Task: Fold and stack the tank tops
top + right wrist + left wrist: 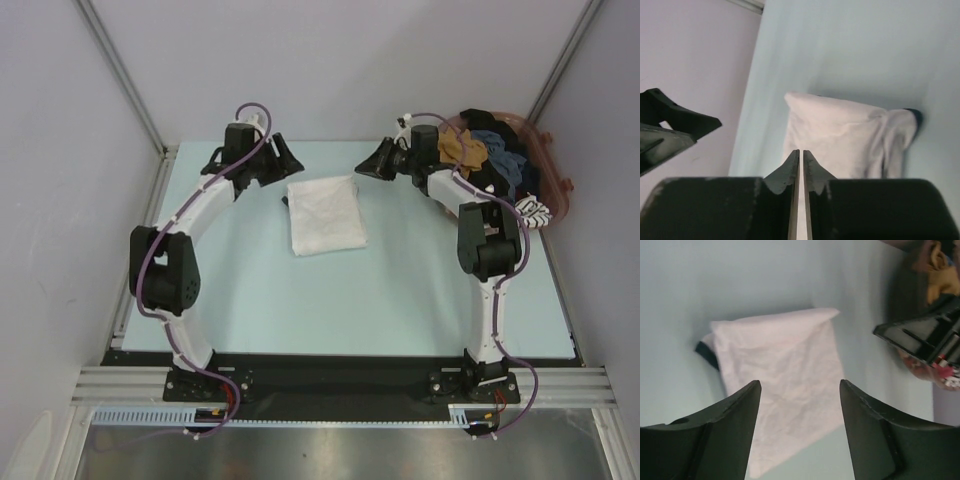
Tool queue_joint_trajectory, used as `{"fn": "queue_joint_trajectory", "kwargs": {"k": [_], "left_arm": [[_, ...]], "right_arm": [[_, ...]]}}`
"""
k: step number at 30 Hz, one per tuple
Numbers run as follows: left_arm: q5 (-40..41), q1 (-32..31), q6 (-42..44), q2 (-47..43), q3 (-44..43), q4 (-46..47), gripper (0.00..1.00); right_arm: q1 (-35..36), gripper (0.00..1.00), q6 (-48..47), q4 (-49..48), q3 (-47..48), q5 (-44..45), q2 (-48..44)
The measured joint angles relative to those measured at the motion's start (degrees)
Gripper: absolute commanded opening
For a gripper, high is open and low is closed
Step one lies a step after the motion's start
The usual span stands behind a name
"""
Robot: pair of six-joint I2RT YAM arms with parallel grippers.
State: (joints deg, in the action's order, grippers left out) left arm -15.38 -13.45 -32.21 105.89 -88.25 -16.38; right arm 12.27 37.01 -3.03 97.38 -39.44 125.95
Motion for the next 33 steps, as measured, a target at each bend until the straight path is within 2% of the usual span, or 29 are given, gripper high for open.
{"fn": "queue_joint_trajectory", "kwargs": {"k": [1,2,8,11,18,22,27,33], "left_arm": [[-1.5,-0.6,-0.6,-0.2,0.6,1.9,0.65],[-2.5,-1.0,-1.0,0.0,1.0,3.2,0.59],[-9.3,-2.8,-6.7,8.6,1.4,13.3,0.55],[-9.5,-2.9,-8.7,14.9,0.2,16.0,0.55],[-7.8,-1.5,-14.3,25.6,-1.6,23.1,0.57],[-7.0,-0.6,-17.4,26.4,-1.6,27.2,0.61],[-4.6,0.2,-18.1,25.8,-0.3,30.0,0.65],[-2.7,0.1,-15.7,17.9,5.6,28.9,0.68]], "right_arm": [[0.3,0.06,0.8,-1.8,0.0,-1.2,0.0],[0.6,0.04,1.9,-3.1,0.0,-2.2,0.2],[3.5,0.0,10.9,-13.7,2.6,-6.8,7.0],[4.8,0.0,15.3,-17.4,6.3,-7.6,13.4],[4.4,0.0,21.1,-18.5,14.8,-5.6,26.6],[3.4,0.0,24.4,-18.8,17.1,-3.9,28.7],[2.4,0.0,23.4,-16.9,19.5,-0.6,28.7],[2.7,0.02,19.8,-14.7,14.3,-1.1,23.4]]}}
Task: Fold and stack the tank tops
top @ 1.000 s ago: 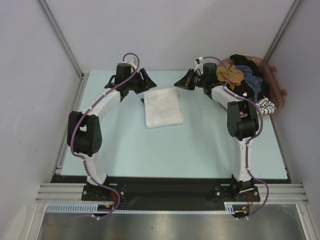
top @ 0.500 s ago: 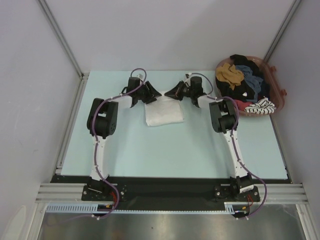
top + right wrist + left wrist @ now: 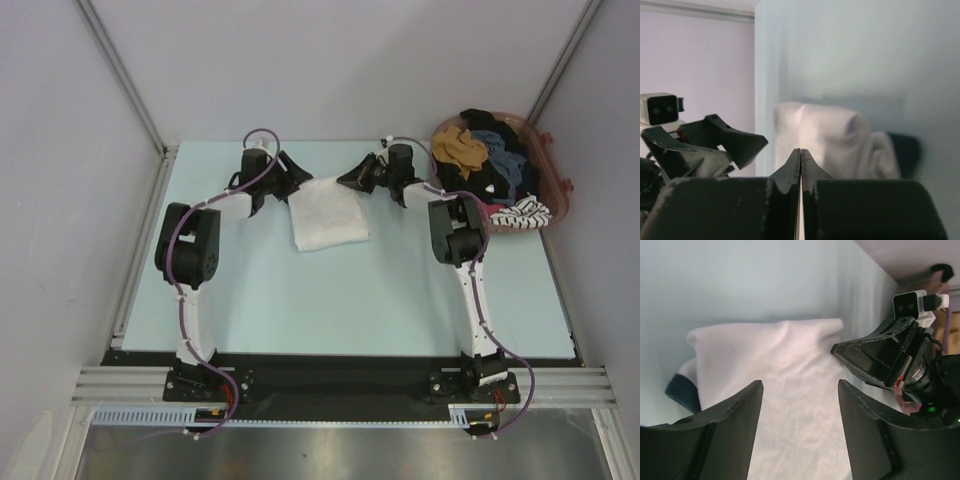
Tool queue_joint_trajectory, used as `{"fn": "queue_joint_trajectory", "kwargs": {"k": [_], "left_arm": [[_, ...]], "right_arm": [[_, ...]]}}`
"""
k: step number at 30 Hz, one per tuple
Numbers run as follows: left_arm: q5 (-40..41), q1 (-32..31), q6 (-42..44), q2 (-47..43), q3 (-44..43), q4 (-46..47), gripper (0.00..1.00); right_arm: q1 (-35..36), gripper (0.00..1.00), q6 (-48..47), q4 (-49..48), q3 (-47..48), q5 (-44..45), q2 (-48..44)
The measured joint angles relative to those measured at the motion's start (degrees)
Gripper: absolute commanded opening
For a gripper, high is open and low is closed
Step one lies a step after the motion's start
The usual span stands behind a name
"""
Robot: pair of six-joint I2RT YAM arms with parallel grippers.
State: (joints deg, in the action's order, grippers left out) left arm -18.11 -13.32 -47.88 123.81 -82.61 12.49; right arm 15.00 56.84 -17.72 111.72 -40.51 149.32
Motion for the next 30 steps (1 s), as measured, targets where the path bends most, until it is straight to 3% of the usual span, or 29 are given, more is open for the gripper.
{"fn": "queue_joint_trajectory", "kwargs": {"k": [6,11,22,30], "left_arm": [[-0.4,-0.6,2.3,-9.2,2.3,-0.6,0.68],[-2.8,-0.8,3.4,-7.5,-4.0,-2.4,0.68],[-10.4,-0.8,3.7,18.5,-32.6,-11.5,0.68],[-12.2,-1.4,2.9,22.8,-32.9,-13.4,0.68]], "right_arm": [[1.6,0.03,-4.6,-0.1,-14.6,-3.4,-15.5],[3.4,0.01,-6.6,-3.3,-22.0,-10.1,-24.4],[9.4,0.0,-4.8,-7.3,-25.9,-18.7,-12.2],[9.3,0.0,-7.6,-2.0,-26.4,-18.6,-10.8]]}}
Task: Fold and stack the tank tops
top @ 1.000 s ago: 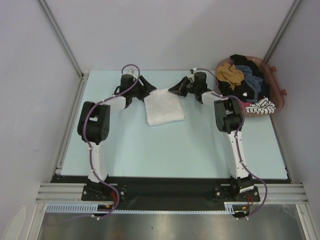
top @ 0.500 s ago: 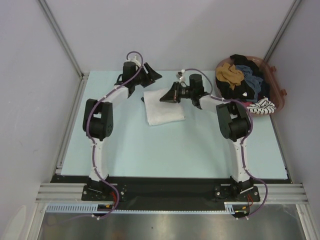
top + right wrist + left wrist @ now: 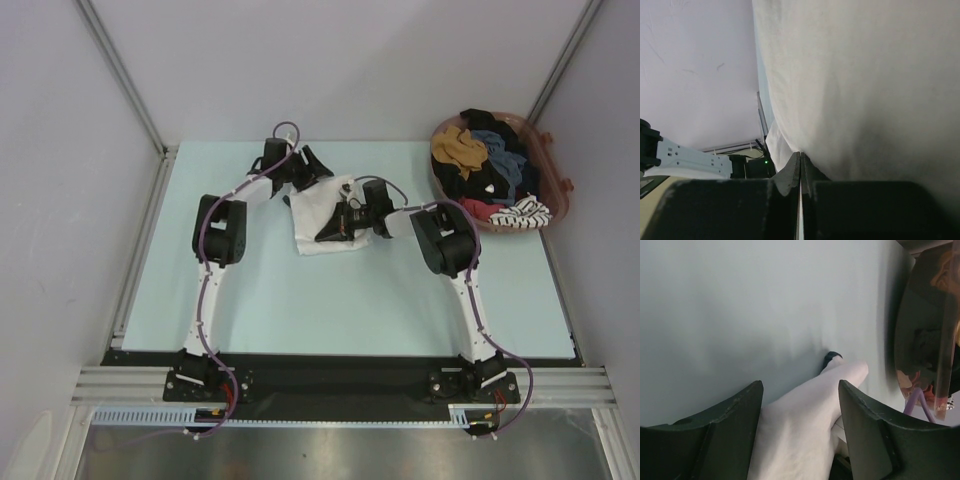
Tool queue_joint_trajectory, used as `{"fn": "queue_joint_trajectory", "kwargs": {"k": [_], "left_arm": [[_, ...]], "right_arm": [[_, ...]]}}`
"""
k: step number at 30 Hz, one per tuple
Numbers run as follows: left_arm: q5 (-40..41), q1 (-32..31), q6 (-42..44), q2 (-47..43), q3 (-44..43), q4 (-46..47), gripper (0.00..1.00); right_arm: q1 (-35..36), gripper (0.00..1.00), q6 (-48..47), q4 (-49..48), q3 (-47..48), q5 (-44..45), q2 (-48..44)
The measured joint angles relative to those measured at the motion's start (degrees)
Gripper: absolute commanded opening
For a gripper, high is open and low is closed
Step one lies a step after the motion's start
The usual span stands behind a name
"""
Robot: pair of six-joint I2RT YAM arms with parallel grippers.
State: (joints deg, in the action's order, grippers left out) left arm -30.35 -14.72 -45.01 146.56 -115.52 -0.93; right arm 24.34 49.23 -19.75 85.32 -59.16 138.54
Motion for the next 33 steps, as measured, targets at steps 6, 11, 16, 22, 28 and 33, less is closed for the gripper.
{"fn": "queue_joint_trajectory", "kwargs": {"k": [6,11,16,22,28,33], "left_arm": [[0.3,0.0,0.5,-0.9,1.1,-0.1,0.69],[2.3,0.1,3.1,-5.7,3.3,-3.0,0.7],[3.5,0.2,5.2,-14.9,7.2,-3.4,0.71],[3.8,0.2,6.1,-26.4,15.6,-1.2,0.73],[5.0,0.2,7.6,-32.3,23.1,-3.5,0.79],[7.3,0.2,8.3,-38.8,34.3,-5.2,0.84]], "right_arm": [[-0.1,0.01,-4.6,7.0,0.3,1.5,-2.4],[0.0,0.02,-8.9,13.6,-0.9,2.6,-8.2],[0.9,0.03,-11.8,16.0,-4.3,2.7,-16.5],[2.1,0.01,-12.3,15.4,-4.7,2.3,-14.2],[1.5,0.0,-11.8,17.2,-3.5,1.1,-5.4],[1.4,0.03,-11.8,18.0,-2.4,1.5,-5.4]]}}
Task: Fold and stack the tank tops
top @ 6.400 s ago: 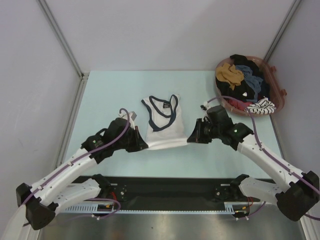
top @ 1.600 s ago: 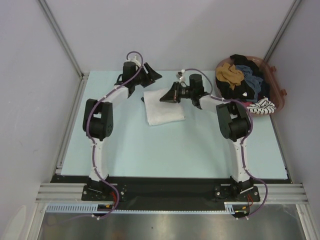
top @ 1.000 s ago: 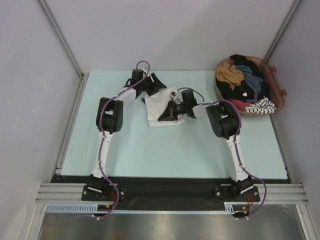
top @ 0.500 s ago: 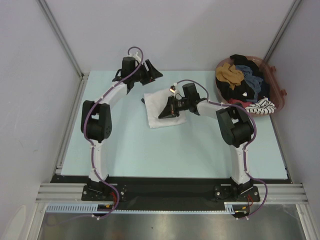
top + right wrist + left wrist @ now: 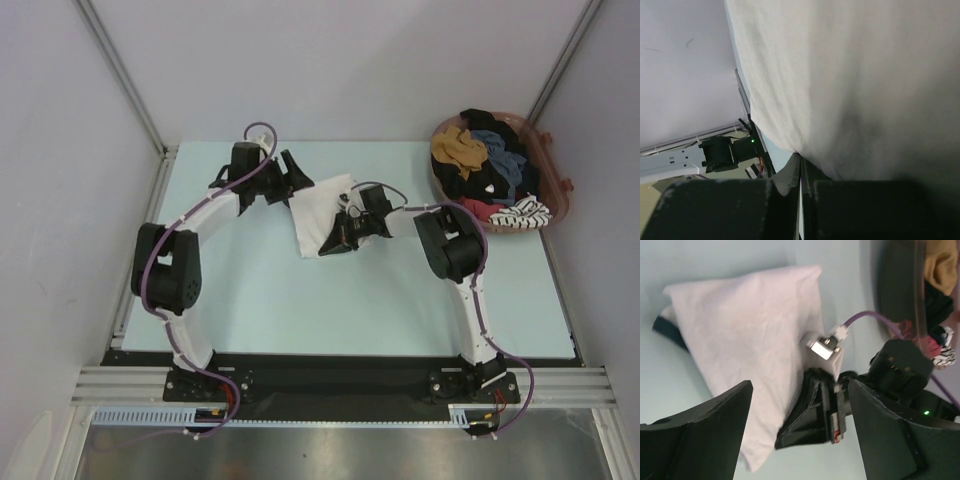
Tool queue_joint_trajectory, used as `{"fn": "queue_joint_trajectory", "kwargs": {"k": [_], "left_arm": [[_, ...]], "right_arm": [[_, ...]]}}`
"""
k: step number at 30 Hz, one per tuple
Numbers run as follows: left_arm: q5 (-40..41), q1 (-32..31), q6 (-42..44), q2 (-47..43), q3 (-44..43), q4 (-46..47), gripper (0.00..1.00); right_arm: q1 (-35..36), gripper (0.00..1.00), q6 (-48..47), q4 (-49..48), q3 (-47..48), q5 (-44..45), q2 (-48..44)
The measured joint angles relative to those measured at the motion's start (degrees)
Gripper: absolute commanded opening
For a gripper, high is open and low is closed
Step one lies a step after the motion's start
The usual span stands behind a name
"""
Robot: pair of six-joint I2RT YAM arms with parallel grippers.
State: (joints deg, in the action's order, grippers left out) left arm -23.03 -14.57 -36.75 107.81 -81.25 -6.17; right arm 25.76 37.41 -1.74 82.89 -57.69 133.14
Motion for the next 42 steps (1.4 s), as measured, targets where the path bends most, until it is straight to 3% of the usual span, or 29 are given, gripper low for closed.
{"fn": "queue_joint_trajectory", "kwargs": {"k": [5,9,13,21,25,30,33,37,42], "left_arm": [[2.4,-0.4,0.1,-7.0,10.8,1.1,0.86],[5.4,-0.9,-0.7,-11.9,17.7,1.5,0.86],[7.9,-1.0,-0.8,-13.1,20.7,1.5,0.82],[9.4,-2.6,-2.2,-9.0,22.2,2.9,0.76],[9.9,-4.6,-2.8,-4.3,21.6,3.0,0.59],[11.0,-6.0,-3.9,0.7,18.0,2.7,0.56],[12.3,-6.3,-4.0,4.1,13.4,1.2,0.38],[12.4,-6.1,-3.7,9.9,5.6,-2.2,0.0],[11.3,-4.8,-1.8,17.0,-7.0,-8.9,0.0]], "right_arm": [[-0.1,0.1,0.2,-0.9,-3.5,1.2,-4.4],[-1.0,0.13,0.6,-2.7,-8.9,2.3,-13.2],[-3.1,0.2,1.2,-7.1,-16.5,4.2,-24.6],[-5.3,0.2,0.1,-11.1,-30.2,11.4,-39.2],[-5.3,0.2,-0.1,-11.8,-33.5,13.1,-41.8],[-5.6,0.19,0.0,-13.9,-34.8,13.7,-42.4],[-5.9,0.18,0.1,-15.1,-35.5,13.7,-42.4],[-6.4,0.18,0.5,-17.2,-36.8,13.7,-42.4],[-7.4,0.18,1.8,-19.7,-38.1,13.2,-42.4]]}}
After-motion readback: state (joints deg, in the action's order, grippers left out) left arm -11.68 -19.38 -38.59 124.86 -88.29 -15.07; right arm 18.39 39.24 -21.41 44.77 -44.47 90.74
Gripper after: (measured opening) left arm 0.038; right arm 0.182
